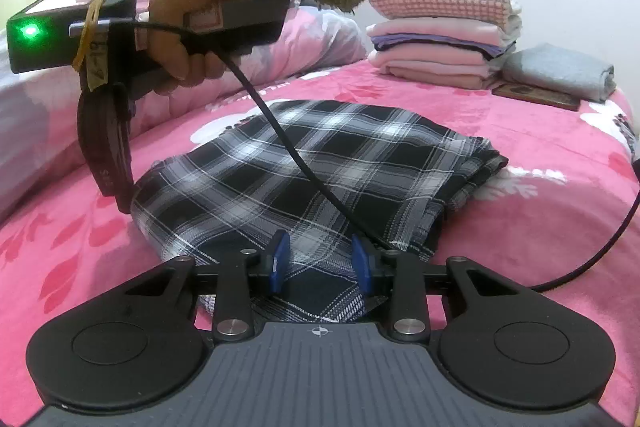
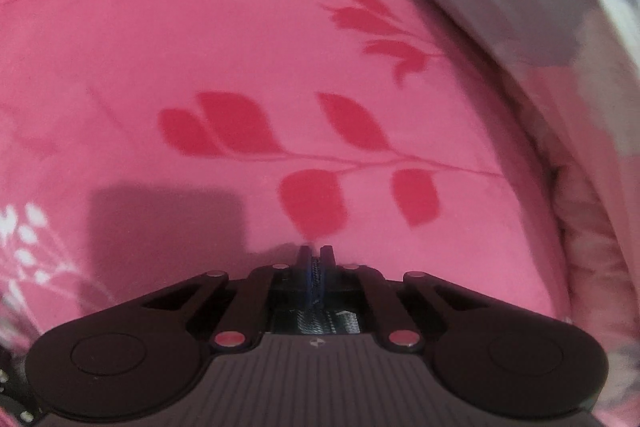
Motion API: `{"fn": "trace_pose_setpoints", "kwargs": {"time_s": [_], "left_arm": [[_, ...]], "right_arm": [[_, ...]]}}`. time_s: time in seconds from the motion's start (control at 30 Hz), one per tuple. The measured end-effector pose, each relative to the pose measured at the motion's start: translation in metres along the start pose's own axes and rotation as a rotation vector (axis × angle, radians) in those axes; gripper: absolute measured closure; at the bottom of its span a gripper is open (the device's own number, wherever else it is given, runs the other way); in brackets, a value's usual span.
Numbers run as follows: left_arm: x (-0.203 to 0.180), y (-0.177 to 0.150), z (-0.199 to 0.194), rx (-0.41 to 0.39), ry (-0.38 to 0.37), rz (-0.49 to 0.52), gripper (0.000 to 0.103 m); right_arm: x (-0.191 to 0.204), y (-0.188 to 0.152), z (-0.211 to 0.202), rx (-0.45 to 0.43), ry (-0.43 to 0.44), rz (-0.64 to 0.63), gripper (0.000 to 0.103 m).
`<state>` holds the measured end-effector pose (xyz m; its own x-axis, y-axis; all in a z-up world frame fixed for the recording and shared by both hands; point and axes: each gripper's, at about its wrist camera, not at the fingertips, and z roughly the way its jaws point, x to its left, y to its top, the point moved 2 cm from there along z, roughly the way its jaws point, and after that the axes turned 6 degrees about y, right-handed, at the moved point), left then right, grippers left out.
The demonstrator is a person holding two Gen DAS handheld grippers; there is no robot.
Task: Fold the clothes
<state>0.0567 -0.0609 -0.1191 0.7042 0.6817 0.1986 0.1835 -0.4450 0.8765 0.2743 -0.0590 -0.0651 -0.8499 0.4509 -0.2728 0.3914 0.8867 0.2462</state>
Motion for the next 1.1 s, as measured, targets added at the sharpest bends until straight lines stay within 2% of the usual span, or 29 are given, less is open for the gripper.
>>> {"fn": "trace_pose_setpoints", "kwargs": {"time_s": [0.13,0.43,0.7,0.73,0.8,0.83,0.87,1.0,1.1], "left_arm": [[-0.001,0.0,0.001,0.001,-0.003,0.001,0.073],[0.0,-0.001,0.002,0.003,-0.021,-0.002,0.074],[0.0,-0.001,0.002,0.003,-0.023,0.0,0.074],[0.0,0.0,0.002,0.003,-0.023,0.0,0.074],[0.0,0.0,0.002,0.002,-0.024,0.001,0.074],[0.0,-0.001,0.002,0.002,-0.023,0.002,0.074],[0.0,-0.001,0.001,0.001,-0.022,0.003,0.074],[0.001,0.0,0.001,0.002,-0.024,0.002,0.074],[0.002,0.0,0.001,0.003,-0.031,-0.005,0.074]], "right_arm": [[-0.002,-0.002,0.007,-0.02,-0.049,0.023,0.103],[-0.009,-0.005,0.019,0.0,-0.279,0.006,0.103],[-0.04,0.006,0.001,-0.033,-0.13,0.17,0.103],[-0.044,0.008,-0.001,-0.037,-0.109,0.191,0.1],[-0.052,0.011,-0.006,-0.046,-0.068,0.233,0.074],[-0.05,0.014,-0.005,-0.04,-0.057,0.226,0.055],[-0.046,0.018,-0.001,-0.016,-0.04,0.204,0.052],[-0.033,0.025,0.028,0.175,0.049,0.139,0.052],[-0.029,0.031,0.045,0.29,0.079,0.115,0.052]]}}
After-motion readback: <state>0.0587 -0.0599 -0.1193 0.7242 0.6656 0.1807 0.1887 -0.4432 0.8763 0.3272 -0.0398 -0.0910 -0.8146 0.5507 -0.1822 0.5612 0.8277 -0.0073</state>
